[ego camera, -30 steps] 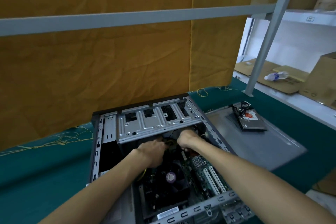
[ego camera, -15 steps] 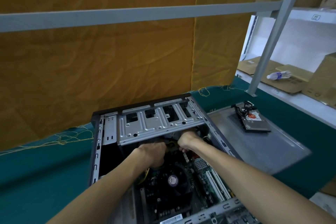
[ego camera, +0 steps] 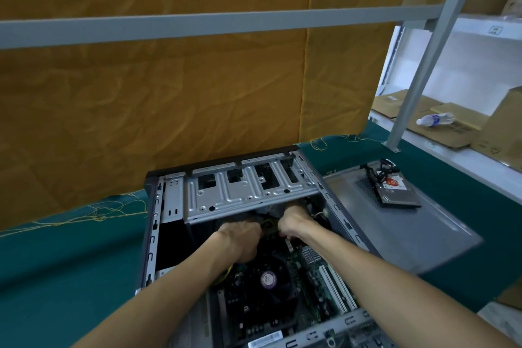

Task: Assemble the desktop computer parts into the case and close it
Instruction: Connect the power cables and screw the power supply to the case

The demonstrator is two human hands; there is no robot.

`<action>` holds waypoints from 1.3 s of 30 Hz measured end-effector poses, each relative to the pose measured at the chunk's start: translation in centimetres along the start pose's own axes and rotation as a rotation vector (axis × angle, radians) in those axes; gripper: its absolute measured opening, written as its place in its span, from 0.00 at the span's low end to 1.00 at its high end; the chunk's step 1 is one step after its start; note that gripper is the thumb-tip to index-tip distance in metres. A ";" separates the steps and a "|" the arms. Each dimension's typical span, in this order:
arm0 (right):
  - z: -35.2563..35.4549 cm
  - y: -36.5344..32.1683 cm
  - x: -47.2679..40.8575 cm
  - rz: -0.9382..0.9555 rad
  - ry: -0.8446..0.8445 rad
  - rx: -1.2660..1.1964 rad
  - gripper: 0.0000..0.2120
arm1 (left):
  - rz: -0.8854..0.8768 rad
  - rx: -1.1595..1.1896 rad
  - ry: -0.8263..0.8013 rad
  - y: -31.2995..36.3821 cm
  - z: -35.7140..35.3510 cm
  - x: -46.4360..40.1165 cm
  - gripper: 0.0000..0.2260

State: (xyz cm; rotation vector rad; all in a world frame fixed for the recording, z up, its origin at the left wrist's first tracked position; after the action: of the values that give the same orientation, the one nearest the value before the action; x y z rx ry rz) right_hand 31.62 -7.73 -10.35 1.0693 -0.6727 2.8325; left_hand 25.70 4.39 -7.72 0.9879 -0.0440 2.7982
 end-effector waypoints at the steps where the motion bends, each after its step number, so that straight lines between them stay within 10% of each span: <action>1: 0.0 0.0 0.1 0.002 0.005 -0.032 0.17 | 0.000 -0.005 0.006 0.0 0.1 0.0 0.15; 12: -0.1 0.7 0.7 0.021 0.036 -0.428 0.09 | -0.033 -0.046 0.011 0.1 0.0 0.4 0.17; 39: -0.6 -1.9 2.1 0.300 -0.028 -0.172 0.13 | -0.192 0.389 -0.026 -3.8 0.8 3.8 0.23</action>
State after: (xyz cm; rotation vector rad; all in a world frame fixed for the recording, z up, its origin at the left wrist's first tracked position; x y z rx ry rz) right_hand 30.03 -5.99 -8.66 1.0608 -1.1452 2.9325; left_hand 23.94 8.60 -4.83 1.0414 0.5798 2.6673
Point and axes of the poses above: each hand's wrist, its own x-axis away from the middle knuckle, its own z-axis out of the back of the hand, y = z × x, the point moved 6 cm from there along -x, towards the middle knuckle, and after that the axes turned 13 degrees about -y, right-handed, at the moved point
